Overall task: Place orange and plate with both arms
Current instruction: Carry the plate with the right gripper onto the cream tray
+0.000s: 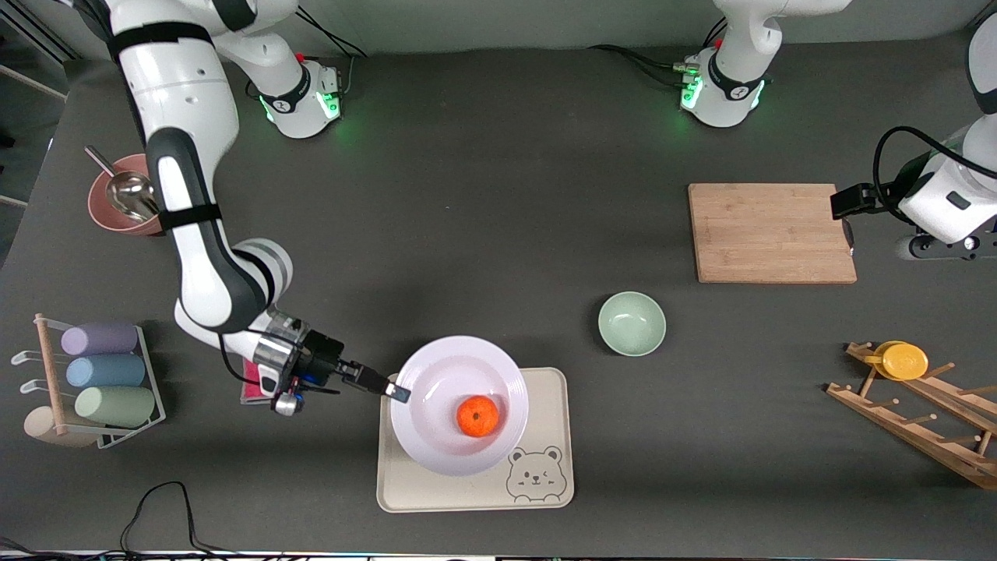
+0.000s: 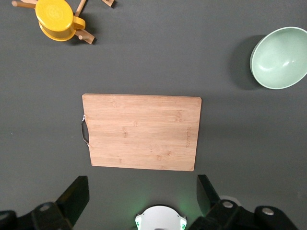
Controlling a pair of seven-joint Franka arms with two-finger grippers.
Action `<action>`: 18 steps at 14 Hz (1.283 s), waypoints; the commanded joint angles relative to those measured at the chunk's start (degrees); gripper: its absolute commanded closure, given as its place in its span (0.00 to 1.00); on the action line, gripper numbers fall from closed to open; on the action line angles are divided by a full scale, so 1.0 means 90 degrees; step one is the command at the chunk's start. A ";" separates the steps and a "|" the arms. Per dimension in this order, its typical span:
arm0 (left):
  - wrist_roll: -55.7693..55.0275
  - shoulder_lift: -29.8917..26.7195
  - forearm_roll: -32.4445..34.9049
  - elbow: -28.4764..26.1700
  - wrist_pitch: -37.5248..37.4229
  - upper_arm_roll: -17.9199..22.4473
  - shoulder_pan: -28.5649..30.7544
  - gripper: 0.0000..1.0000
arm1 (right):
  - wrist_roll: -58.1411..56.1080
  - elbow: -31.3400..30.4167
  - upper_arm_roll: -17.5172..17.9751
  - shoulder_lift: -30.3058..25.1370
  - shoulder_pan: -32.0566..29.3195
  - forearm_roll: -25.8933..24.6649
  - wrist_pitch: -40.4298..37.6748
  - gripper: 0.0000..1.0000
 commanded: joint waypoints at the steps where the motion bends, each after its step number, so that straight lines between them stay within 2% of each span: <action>1: 0.0021 0.0050 0.0045 0.0140 -0.0153 0.0003 -0.0007 0.00 | 0.0360 0.1378 0.0002 0.1143 -0.0028 -0.0106 -0.0121 1.00; 6: 0.0031 0.0050 0.0045 0.0140 -0.0153 0.0003 0.0002 0.00 | 0.0496 0.2610 0.0002 0.2297 -0.0184 -0.0506 -0.0101 1.00; 9: 0.0021 0.0050 0.0045 0.0150 -0.0143 0.0003 0.0002 0.00 | 0.0536 0.2709 0.0002 0.2474 -0.0194 -0.0916 -0.0082 1.00; 16: 0.0021 0.0050 0.0045 0.0150 -0.0153 0.0003 -0.0017 0.00 | 0.0487 0.2690 -0.0007 0.2602 -0.0184 -0.1063 -0.0072 1.00; 17: 0.0021 0.0050 0.0045 0.0140 -0.0143 0.0003 -0.0007 0.00 | 0.0487 0.2690 0.0002 0.2592 -0.0174 -0.1112 -0.0081 0.74; 18: 0.0031 0.0050 0.0045 0.0150 -0.0143 -0.0007 0.0002 0.00 | 0.0458 0.2680 -0.0007 0.2592 -0.0165 -0.1141 -0.0072 0.23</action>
